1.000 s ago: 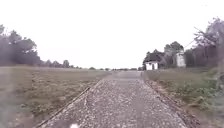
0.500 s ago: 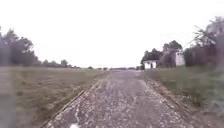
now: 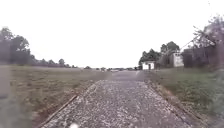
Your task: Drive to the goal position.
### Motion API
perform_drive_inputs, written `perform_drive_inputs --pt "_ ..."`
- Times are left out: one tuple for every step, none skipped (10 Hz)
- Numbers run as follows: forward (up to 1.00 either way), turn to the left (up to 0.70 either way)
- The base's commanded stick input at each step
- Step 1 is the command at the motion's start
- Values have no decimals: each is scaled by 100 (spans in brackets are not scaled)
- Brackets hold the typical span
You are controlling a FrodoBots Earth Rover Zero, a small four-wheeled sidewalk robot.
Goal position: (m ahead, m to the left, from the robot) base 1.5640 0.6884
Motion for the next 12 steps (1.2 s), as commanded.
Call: perform_drive_inputs --pt "70 0" --pt "70 0" --pt "70 0" --pt "70 0" --pt "70 0" --pt "70 0" --pt "70 0" --pt "70 0" --pt "70 0" --pt "70 0" --pt "70 0" --pt "70 0"
